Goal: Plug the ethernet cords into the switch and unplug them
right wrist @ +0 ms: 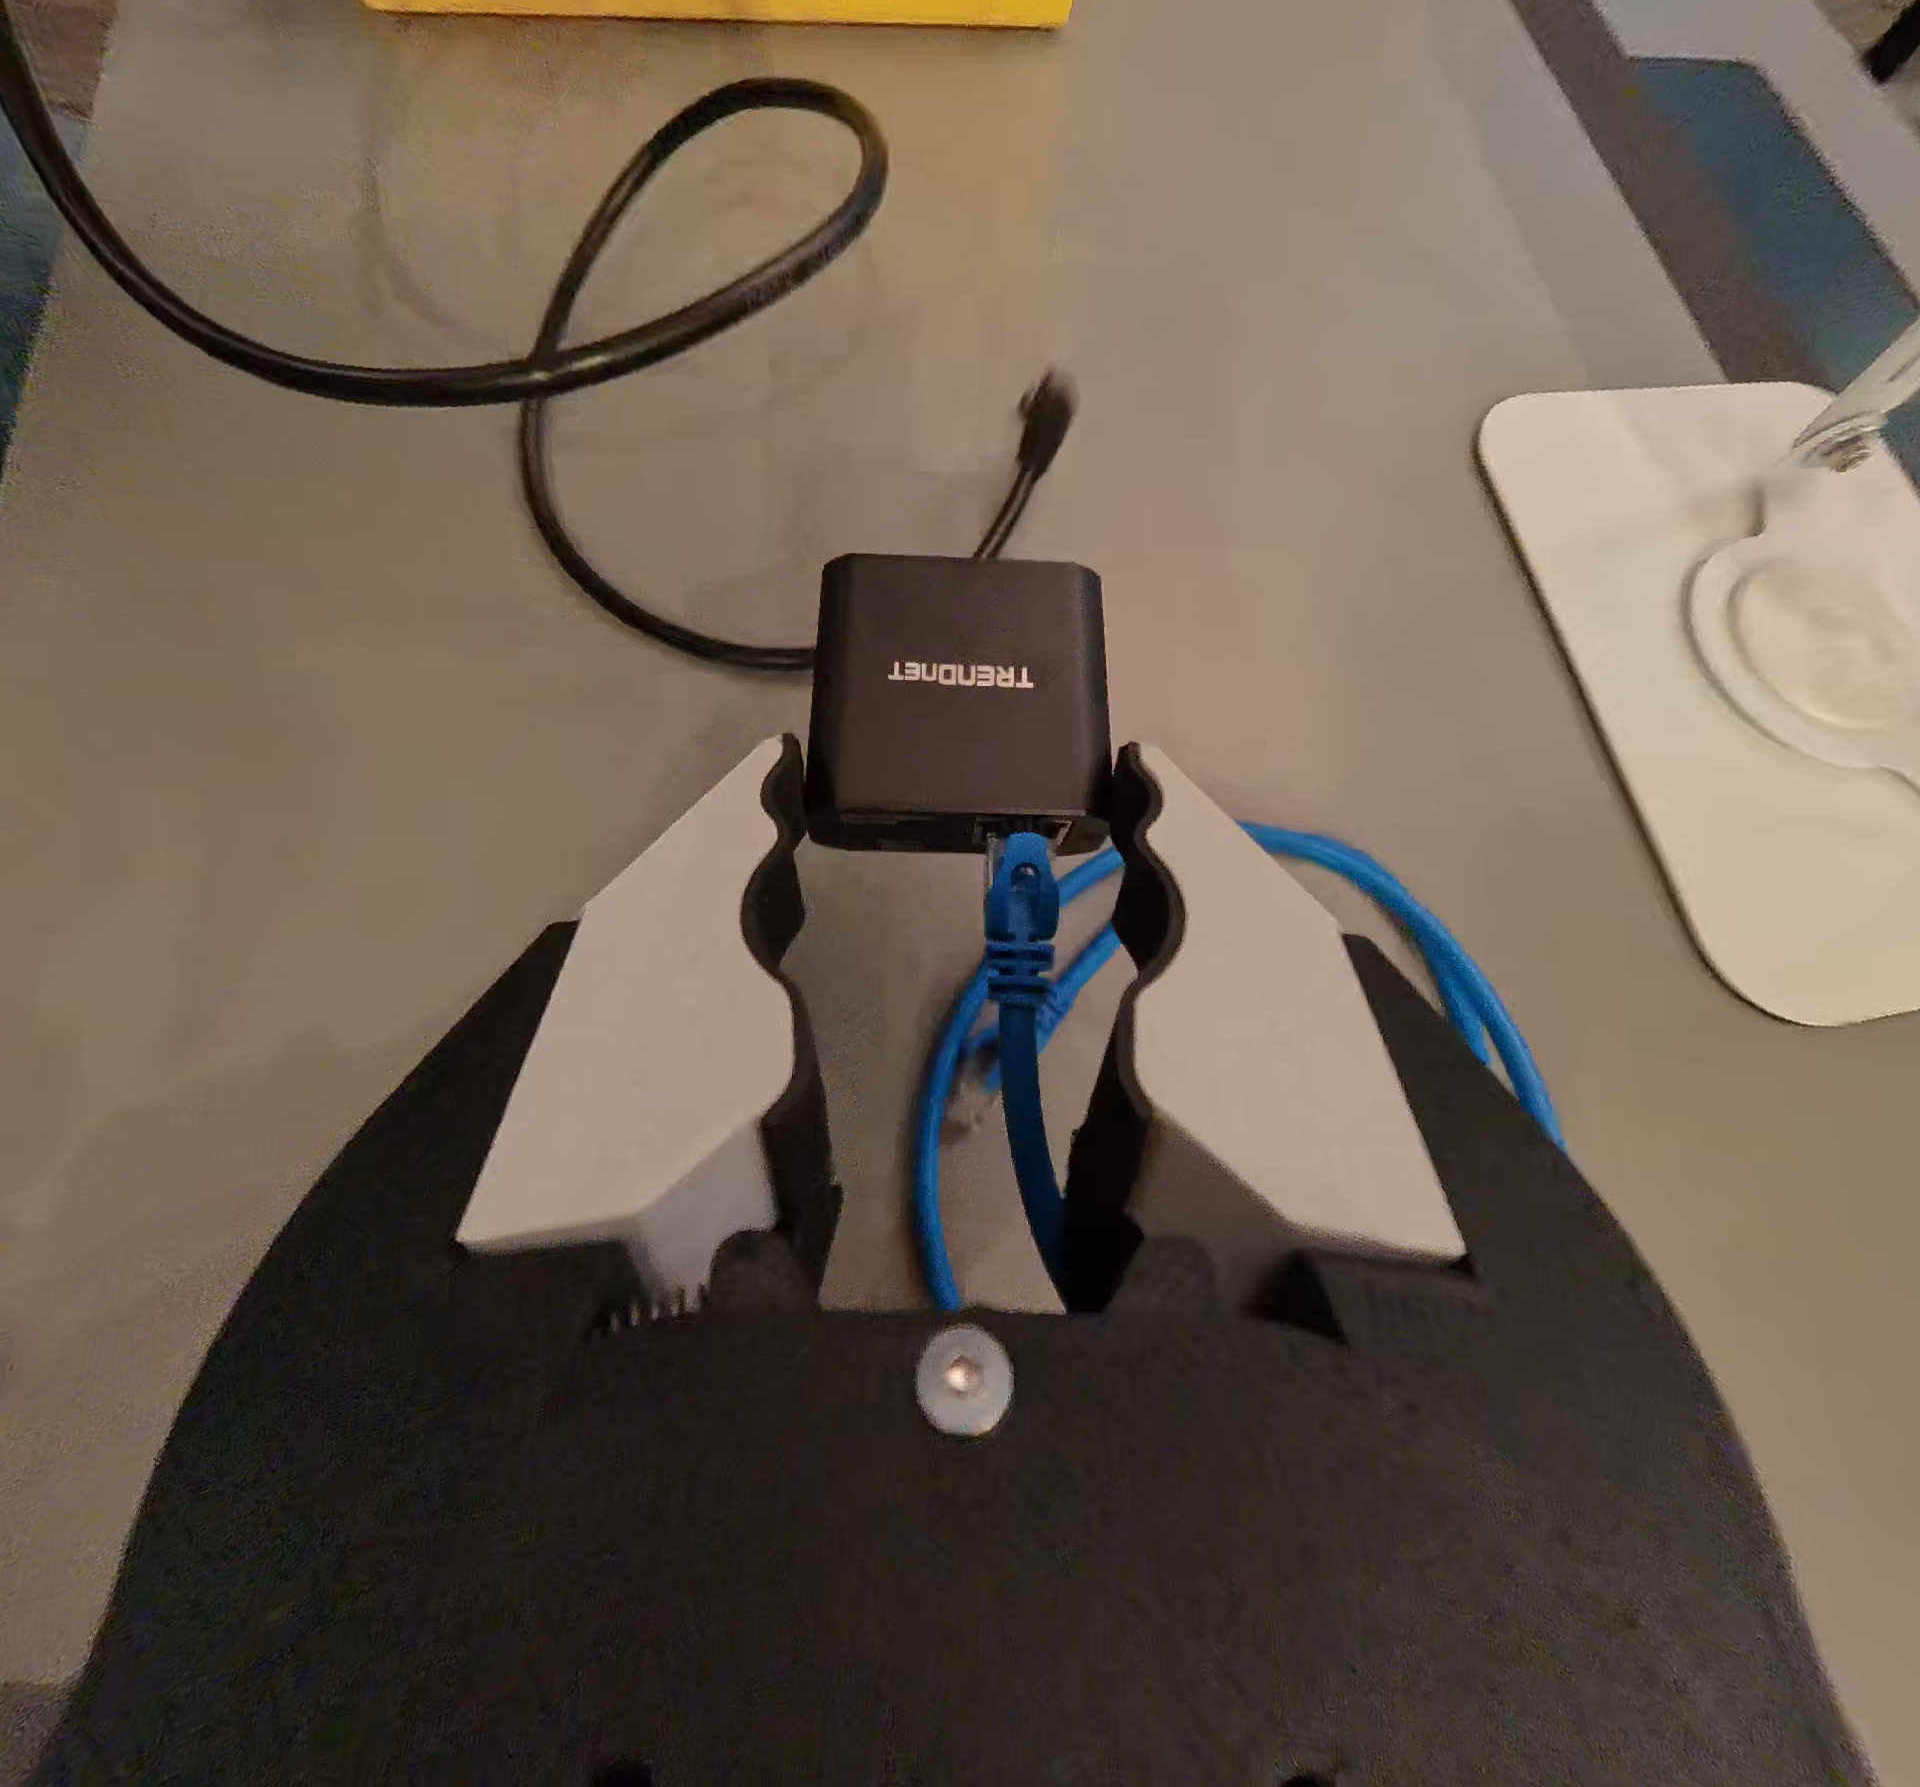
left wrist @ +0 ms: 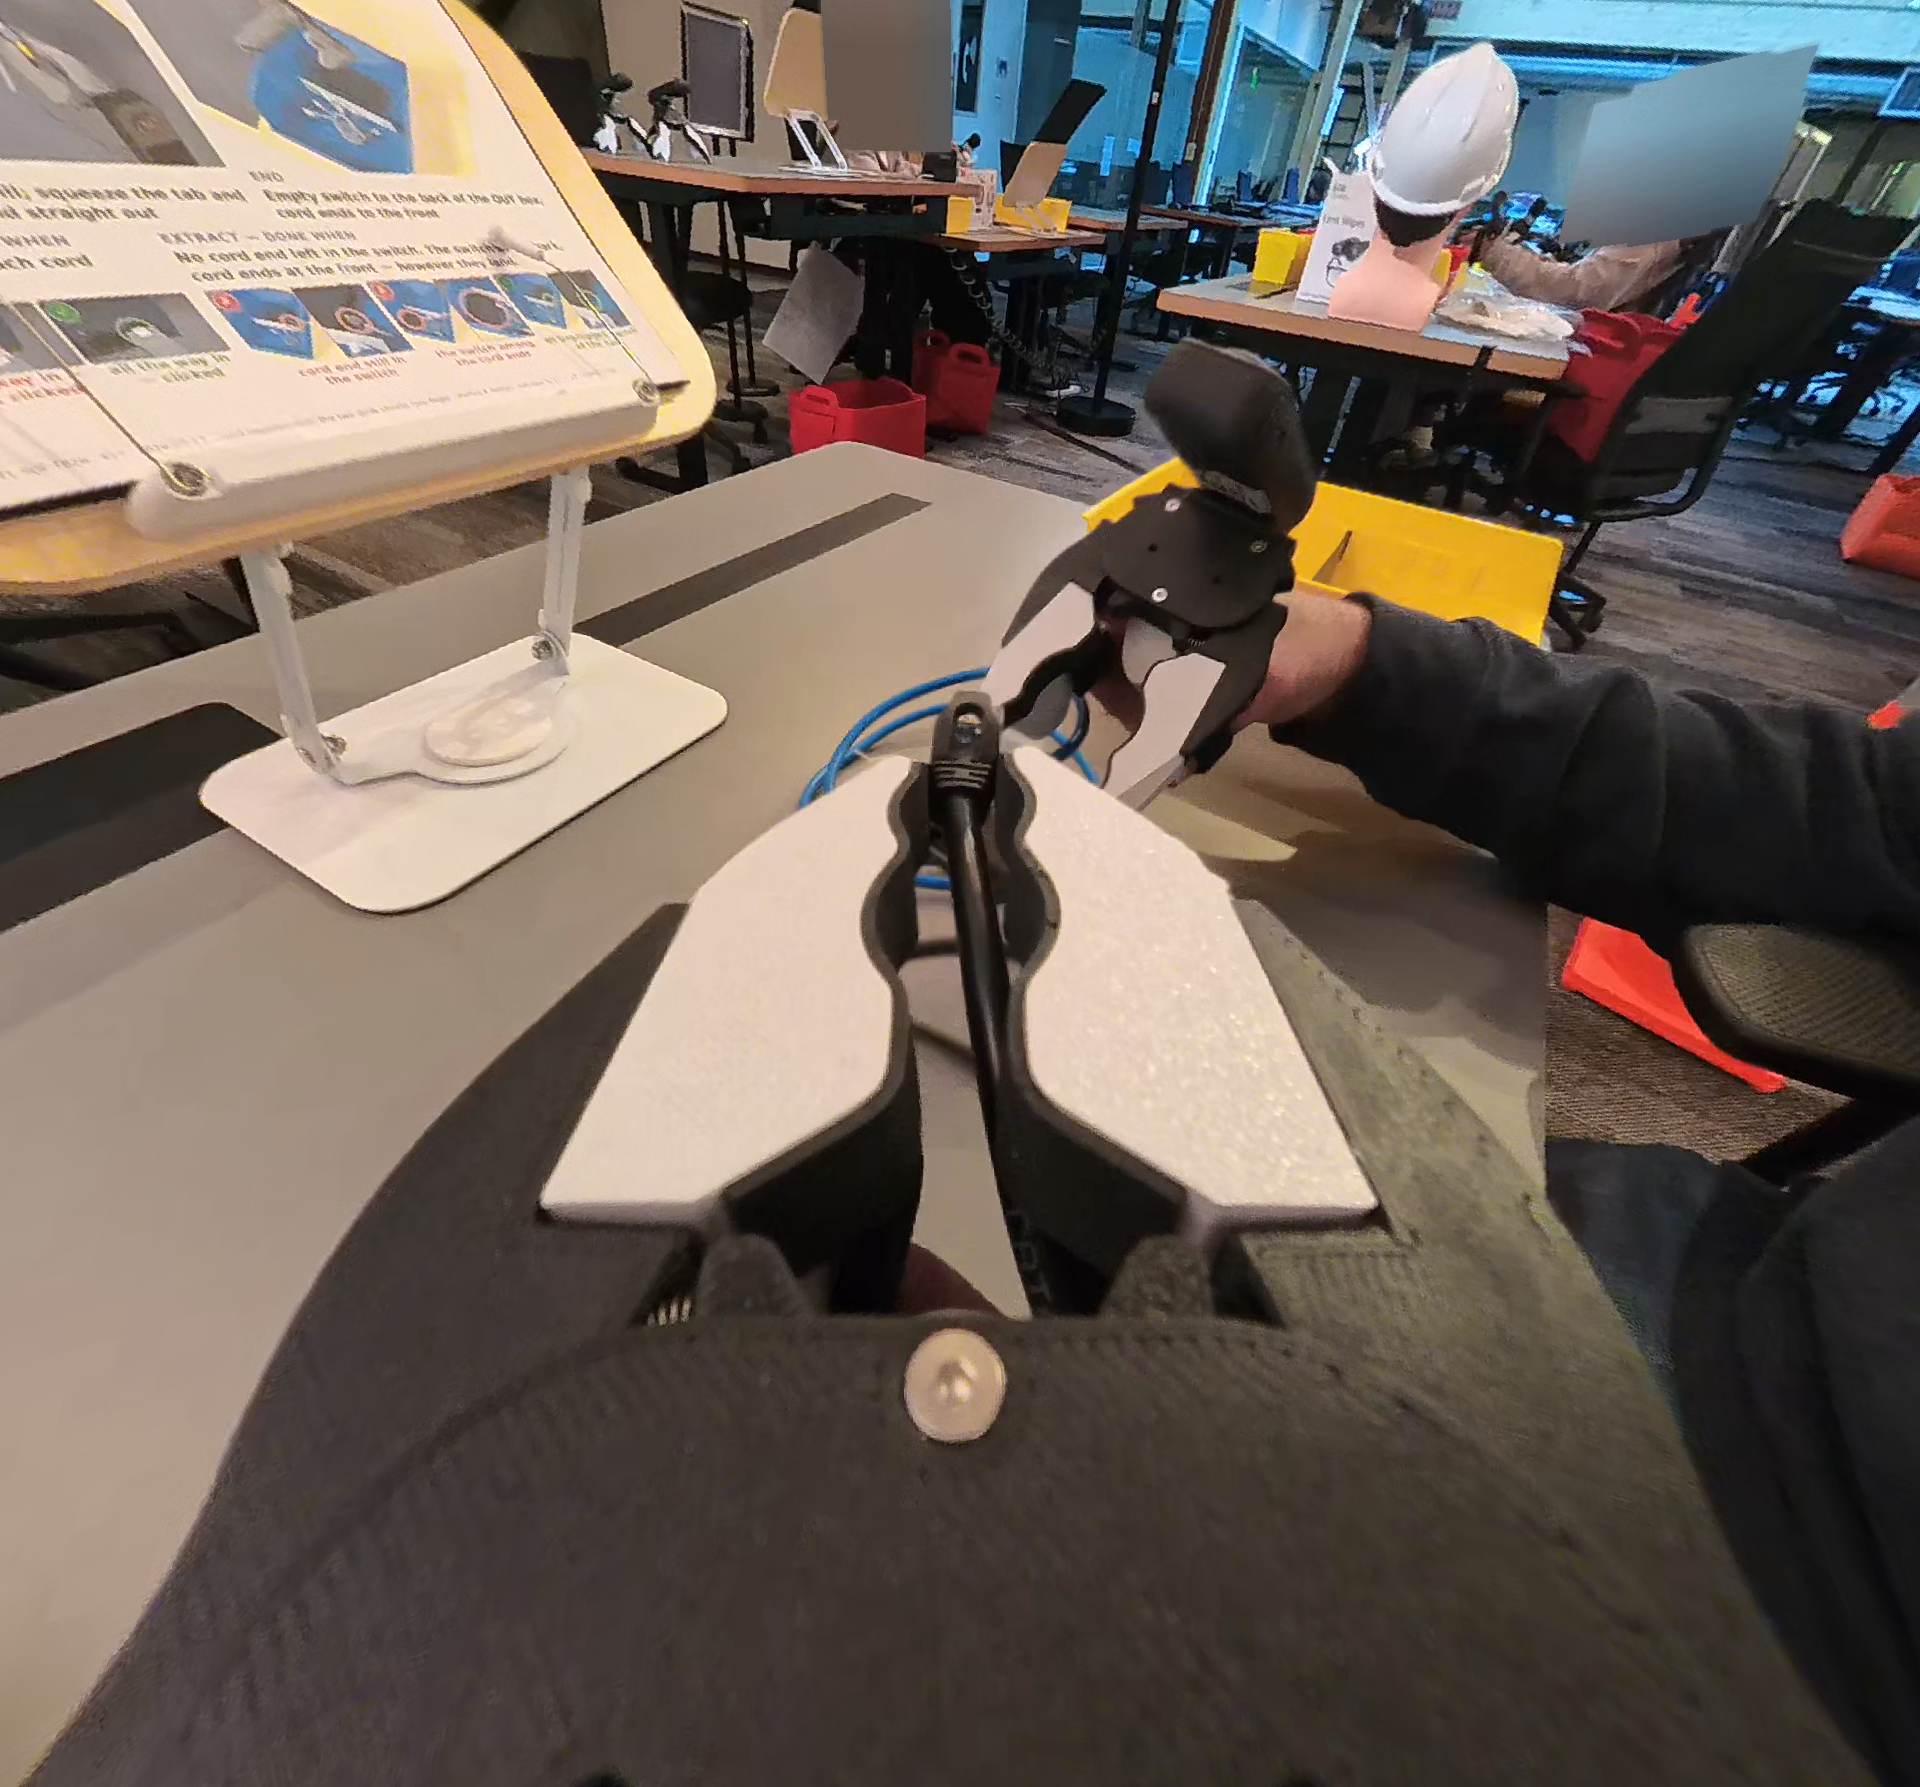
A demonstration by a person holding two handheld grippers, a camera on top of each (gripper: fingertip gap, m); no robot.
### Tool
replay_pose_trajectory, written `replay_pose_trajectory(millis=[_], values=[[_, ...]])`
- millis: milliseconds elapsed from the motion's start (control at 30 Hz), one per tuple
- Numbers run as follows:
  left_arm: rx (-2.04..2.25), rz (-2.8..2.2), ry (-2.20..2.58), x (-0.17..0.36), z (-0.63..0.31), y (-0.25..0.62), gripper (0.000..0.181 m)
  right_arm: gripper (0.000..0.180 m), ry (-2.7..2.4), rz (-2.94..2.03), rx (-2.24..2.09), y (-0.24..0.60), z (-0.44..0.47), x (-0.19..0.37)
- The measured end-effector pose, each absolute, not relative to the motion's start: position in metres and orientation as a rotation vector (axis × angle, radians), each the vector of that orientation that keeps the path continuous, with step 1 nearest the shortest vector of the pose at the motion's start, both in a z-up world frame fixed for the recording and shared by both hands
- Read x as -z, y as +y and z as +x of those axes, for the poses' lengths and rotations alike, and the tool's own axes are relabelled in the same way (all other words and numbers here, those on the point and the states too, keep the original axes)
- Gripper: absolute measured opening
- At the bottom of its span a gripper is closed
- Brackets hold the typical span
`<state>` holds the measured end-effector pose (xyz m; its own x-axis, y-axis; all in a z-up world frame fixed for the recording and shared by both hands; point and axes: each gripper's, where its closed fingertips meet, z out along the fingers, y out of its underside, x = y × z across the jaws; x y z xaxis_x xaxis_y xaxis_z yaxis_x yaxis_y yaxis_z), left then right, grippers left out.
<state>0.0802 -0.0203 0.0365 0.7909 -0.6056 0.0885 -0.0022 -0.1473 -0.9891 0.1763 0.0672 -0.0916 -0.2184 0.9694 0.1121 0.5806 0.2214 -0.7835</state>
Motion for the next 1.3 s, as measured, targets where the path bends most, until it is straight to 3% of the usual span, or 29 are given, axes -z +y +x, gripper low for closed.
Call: replay_pose_trajectory(millis=[100,733,1300], values=[[0.522,-1.641,0.482,-0.048,0.068,-0.023,0.012,0.059,-1.909,-1.440,-0.673,0.082,0.183,0.091],[0.527,-1.642,0.539,-0.055,0.084,-0.018,0.012,0.059,-1.779,-1.142,-1.076,0.048,0.177,-0.011],[0.572,-1.631,0.595,-0.056,0.112,-0.003,0.012,0.059,-1.813,-1.013,-1.159,0.038,0.168,-0.039]])
